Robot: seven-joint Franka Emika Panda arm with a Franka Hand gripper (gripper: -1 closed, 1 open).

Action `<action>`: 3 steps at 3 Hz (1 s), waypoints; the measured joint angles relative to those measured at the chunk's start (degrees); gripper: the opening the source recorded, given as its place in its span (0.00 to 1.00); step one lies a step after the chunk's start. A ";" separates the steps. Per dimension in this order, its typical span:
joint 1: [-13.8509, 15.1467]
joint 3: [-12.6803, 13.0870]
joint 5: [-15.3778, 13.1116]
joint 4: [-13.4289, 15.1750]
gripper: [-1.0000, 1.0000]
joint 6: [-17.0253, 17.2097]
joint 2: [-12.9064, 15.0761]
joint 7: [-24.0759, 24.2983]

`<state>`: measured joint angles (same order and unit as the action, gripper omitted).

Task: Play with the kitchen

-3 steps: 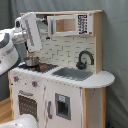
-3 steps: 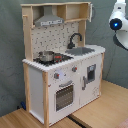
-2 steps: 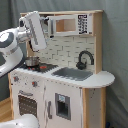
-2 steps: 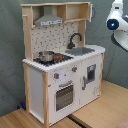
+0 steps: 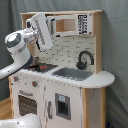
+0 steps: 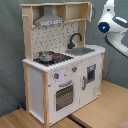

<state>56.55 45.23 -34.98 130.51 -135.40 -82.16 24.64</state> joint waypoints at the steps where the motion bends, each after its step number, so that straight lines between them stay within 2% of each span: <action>1: 3.74 2.41 0.29 -4.05 1.00 -1.41 2.10 0.09; 3: 8.56 7.10 0.29 -12.57 1.00 -3.07 7.65 0.08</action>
<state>65.11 52.33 -34.69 117.94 -138.47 -74.50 24.72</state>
